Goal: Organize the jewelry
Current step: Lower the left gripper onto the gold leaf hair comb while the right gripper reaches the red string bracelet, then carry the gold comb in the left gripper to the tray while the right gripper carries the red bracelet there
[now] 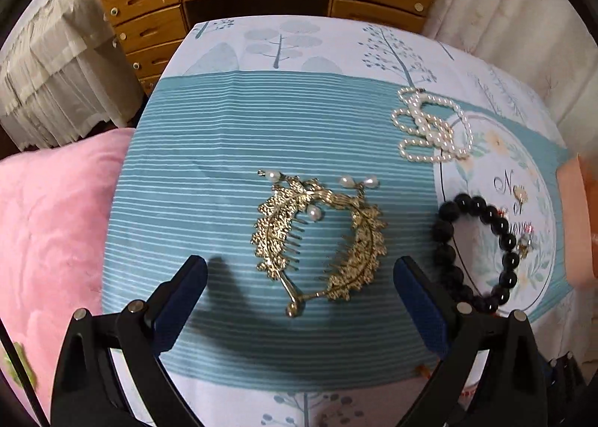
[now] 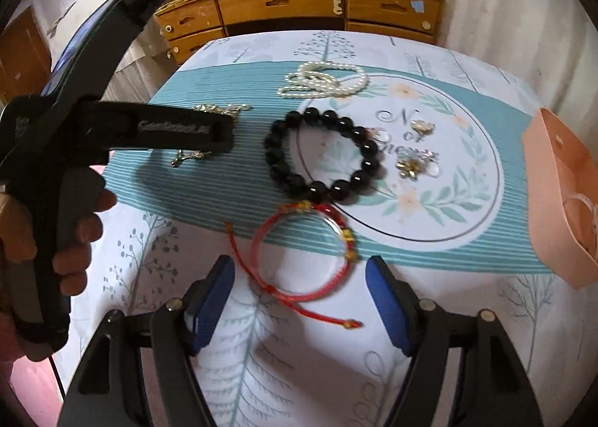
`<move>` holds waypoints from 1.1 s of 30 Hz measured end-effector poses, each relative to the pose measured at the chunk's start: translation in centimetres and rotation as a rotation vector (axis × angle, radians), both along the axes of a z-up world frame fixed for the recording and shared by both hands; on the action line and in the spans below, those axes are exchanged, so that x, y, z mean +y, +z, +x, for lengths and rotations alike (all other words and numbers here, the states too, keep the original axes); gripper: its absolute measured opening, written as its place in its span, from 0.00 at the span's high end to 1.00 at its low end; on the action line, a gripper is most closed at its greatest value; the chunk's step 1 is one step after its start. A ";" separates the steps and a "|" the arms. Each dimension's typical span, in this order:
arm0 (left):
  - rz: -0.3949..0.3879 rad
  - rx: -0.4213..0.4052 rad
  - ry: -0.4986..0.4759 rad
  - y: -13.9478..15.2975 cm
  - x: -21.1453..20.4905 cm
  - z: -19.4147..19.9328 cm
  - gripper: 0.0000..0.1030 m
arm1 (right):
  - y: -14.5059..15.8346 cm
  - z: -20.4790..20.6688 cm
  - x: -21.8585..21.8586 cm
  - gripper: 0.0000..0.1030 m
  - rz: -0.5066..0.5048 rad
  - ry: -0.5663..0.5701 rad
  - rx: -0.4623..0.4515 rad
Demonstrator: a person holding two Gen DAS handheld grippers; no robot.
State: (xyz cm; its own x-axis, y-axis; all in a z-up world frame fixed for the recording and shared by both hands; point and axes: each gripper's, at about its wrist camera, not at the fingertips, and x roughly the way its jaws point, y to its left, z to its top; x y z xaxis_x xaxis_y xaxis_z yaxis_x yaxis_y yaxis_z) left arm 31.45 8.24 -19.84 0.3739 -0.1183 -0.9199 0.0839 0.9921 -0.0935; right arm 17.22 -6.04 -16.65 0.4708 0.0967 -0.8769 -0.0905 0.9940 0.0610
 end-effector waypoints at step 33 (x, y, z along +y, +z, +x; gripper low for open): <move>-0.003 -0.205 -0.053 3.0 -2.0 -2.2 0.29 | 1.4 0.2 -0.8 0.39 0.017 0.002 -0.092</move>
State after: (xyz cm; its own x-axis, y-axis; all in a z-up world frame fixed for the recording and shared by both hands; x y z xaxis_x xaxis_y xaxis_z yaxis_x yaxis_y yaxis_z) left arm 29.29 6.21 -16.80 0.5465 -0.1458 -0.8247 0.1536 0.9855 -0.0724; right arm 17.43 -6.80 -15.25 0.5494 0.1119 -0.8280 -0.0983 0.9928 0.0690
